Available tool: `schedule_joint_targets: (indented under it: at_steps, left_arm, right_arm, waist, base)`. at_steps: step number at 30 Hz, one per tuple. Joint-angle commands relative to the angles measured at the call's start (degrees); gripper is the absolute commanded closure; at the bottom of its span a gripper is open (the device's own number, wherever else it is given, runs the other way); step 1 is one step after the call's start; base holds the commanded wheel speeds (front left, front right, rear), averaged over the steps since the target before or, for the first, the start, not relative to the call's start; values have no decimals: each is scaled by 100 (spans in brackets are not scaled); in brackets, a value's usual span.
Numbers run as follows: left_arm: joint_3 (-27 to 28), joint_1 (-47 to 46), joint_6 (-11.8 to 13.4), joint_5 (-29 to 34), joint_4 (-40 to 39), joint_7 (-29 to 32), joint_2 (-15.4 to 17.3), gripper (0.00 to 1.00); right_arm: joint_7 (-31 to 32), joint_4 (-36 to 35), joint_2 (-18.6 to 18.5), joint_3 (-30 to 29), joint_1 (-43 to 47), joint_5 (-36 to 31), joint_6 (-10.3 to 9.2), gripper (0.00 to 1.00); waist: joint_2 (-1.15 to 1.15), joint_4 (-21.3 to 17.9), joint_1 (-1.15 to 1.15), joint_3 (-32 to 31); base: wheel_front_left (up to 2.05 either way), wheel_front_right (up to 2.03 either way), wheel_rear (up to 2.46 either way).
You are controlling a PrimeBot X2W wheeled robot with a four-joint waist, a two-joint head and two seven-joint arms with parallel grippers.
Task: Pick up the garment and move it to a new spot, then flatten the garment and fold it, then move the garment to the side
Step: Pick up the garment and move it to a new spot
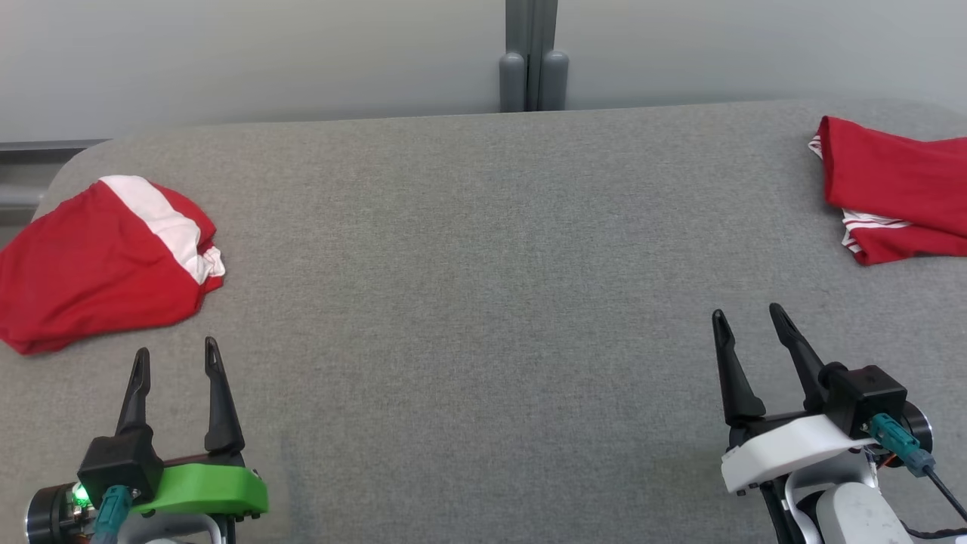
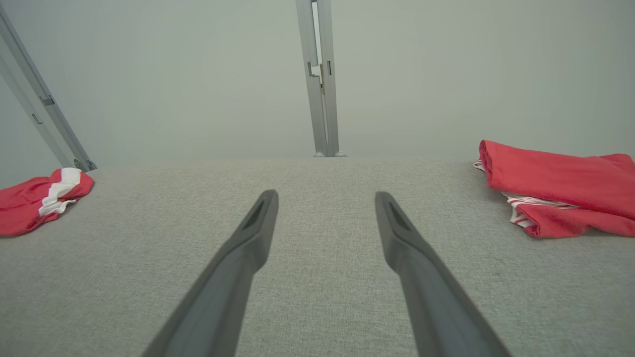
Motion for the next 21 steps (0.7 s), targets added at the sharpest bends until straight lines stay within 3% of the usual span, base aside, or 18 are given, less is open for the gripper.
schedule_joint_targets:
  at_steps: [1,21]
  left_arm:
    - [22,-88,2,7,-1,-16,40,0]
    - [222,88,50,-78,-60,-16,75,0]
  right_arm:
    - [-10,-16,-9,0,71,-4,-6,0]
    - [36,-27,-46,48,220,48,-6,0]
  waist:
    - [0,154,0,6]
    - [0,1687,0,56]
  base:
    - [0,0,0]
    - [0,0,0]
